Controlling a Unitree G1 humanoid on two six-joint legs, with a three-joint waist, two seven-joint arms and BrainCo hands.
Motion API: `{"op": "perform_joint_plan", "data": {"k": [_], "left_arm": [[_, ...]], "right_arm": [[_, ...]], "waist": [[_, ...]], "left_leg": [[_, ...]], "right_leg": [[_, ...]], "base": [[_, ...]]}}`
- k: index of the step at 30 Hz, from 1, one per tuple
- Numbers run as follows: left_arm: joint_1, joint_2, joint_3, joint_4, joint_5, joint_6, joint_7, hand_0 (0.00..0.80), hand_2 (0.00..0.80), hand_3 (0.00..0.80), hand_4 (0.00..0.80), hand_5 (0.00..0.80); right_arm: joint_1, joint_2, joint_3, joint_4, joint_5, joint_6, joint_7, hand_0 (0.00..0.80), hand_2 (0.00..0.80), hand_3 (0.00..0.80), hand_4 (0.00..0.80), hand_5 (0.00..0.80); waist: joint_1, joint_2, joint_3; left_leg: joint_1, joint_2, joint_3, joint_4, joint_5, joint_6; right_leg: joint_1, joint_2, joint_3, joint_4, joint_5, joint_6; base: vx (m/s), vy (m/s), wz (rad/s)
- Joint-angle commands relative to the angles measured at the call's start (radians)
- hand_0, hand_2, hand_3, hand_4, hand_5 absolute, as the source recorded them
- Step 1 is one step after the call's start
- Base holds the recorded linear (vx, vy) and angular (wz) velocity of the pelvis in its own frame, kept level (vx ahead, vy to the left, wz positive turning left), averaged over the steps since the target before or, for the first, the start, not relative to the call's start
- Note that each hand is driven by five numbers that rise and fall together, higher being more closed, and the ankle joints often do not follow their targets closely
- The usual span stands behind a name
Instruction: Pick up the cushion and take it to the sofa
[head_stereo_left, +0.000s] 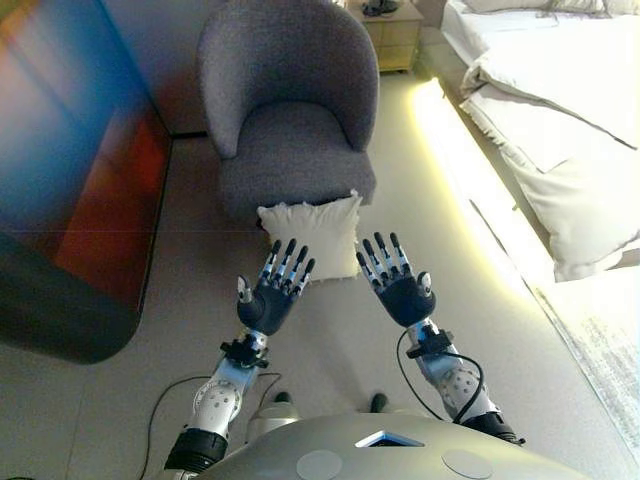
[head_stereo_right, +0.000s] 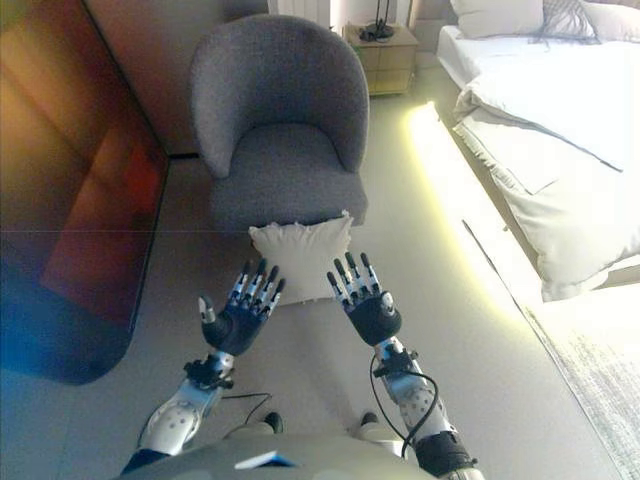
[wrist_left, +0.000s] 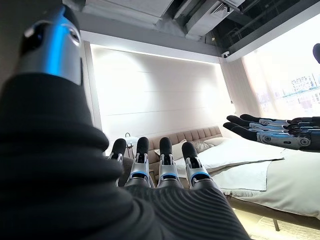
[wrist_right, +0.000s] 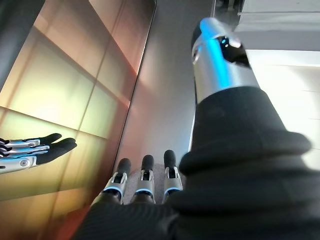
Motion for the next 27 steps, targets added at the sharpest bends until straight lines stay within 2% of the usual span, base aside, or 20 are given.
{"op": "perform_joint_plan", "data": {"k": [1,3,4,6,7,10,13,15,18,22,27], "left_arm": [[-0.052,0.025,0.013,0.021,0.156,-0.099,0.144,0.000,0.000,0.000,0.000,0.000],[-0.072,0.072,0.000,0.037,0.381,-0.224,0.308,0.000,0.000,0.000,0.000,0.000],[-0.081,0.094,-0.002,0.034,0.483,-0.265,0.389,0.000,0.000,0.000,0.000,0.000],[-0.087,0.130,0.021,0.018,0.639,-0.289,0.494,0.000,0.000,0.000,0.000,0.000],[-0.083,0.153,0.039,0.006,0.724,-0.296,0.546,0.000,0.000,0.000,0.000,0.000],[-0.074,0.178,0.051,0.024,0.829,-0.304,0.634,0.000,0.000,0.000,0.000,0.000],[-0.080,0.178,0.059,0.099,0.900,-0.300,0.695,0.000,0.000,0.000,0.000,0.000],[-0.073,0.170,0.051,0.160,0.976,-0.328,0.725,0.000,0.000,0.000,0.000,0.000],[-0.049,0.144,0.070,0.220,0.927,-0.354,0.666,0.000,0.000,0.000,0.000,0.000],[-0.012,0.111,0.080,0.237,0.929,-0.374,0.647,0.000,0.000,0.000,0.000,0.000],[-0.002,0.114,0.081,0.243,0.904,-0.397,0.617,0.000,0.000,0.000,0.000,0.000]], "right_arm": [[-0.038,-0.003,0.004,-0.015,-0.234,-0.149,-0.152,0.000,0.000,0.000,0.000,0.000],[-0.058,-0.060,0.023,-0.013,-0.524,-0.279,-0.336,0.000,0.000,0.000,0.000,0.000],[-0.065,-0.087,0.030,-0.019,-0.650,-0.315,-0.421,0.000,0.000,0.000,0.000,0.000],[-0.062,-0.135,0.026,-0.048,-0.767,-0.317,-0.533,0.000,0.000,0.000,0.000,0.000],[-0.056,-0.157,0.014,-0.059,-0.784,-0.297,-0.568,0.000,0.000,0.000,0.000,0.000],[-0.050,-0.179,-0.007,-0.031,-0.904,-0.284,-0.620,0.000,0.000,0.000,0.000,0.000],[-0.063,-0.190,-0.002,0.035,-1.040,-0.267,-0.714,0.000,0.000,0.000,0.000,0.000],[-0.075,-0.188,-0.003,0.073,-1.003,-0.237,-0.731,0.000,0.000,0.000,0.000,0.000],[-0.055,-0.154,-0.029,0.100,-0.913,-0.233,-0.675,0.000,0.000,0.000,0.000,0.000],[-0.018,-0.127,-0.042,0.112,-0.941,-0.240,-0.658,0.000,0.000,0.000,0.000,0.000],[-0.012,-0.124,-0.049,0.118,-0.925,-0.241,-0.627,0.000,0.000,0.000,0.000,0.000]], "waist": [[0.003,-0.017,0.025],[0.000,-0.017,0.028],[0.000,-0.017,0.030],[-0.001,-0.018,0.031],[0.000,-0.019,0.033],[0.000,-0.020,0.038],[0.005,-0.021,0.044],[0.011,-0.022,0.050],[0.013,-0.027,0.051],[0.014,-0.028,0.048],[0.014,-0.034,0.049]], "left_leg": [[0.011,-0.049,0.014,0.006,-0.054,0.050],[0.008,-0.051,0.009,0.006,-0.047,0.048],[0.005,-0.052,0.007,0.006,-0.043,0.048],[-0.003,-0.053,0.002,0.006,-0.037,0.049],[-0.005,-0.054,0.000,0.006,-0.034,0.050],[-0.008,-0.055,-0.001,0.006,-0.032,0.050],[-0.010,-0.057,-0.001,0.006,-0.030,0.048],[-0.007,-0.058,-0.003,0.006,-0.033,0.050],[0.003,-0.059,0.005,0.006,-0.039,0.052],[0.014,-0.061,0.017,0.006,-0.044,0.057],[0.010,-0.074,0.026,0.035,-0.062,0.065]], "right_leg": [[0.005,0.030,0.001,0.005,-0.003,-0.003],[0.000,0.030,0.004,0.005,0.001,-0.002],[-0.002,0.030,0.005,0.005,0.003,-0.002],[-0.009,0.032,0.007,0.005,0.004,-0.003],[-0.010,0.033,0.008,0.005,0.004,-0.004],[-0.011,0.034,0.009,0.005,0.005,-0.005],[-0.011,0.030,0.004,0.005,0.006,-0.003],[-0.007,0.026,-0.006,0.005,0.007,-0.002],[0.003,0.021,-0.016,0.005,0.006,-0.001],[0.012,0.011,-0.022,0.005,0.009,0.004],[0.012,-0.004,-0.016,0.005,0.013,0.010]], "base": [[0.000,0.000,0.00],[0.000,0.000,0.00],[0.000,0.000,0.00],[-0.033,0.011,0.00],[0.000,0.000,0.00],[0.000,0.000,0.00],[0.000,0.000,0.00],[0.000,0.000,0.00],[0.033,0.019,-0.01],[0.068,0.049,-0.01],[0.069,0.086,-0.01]]}}
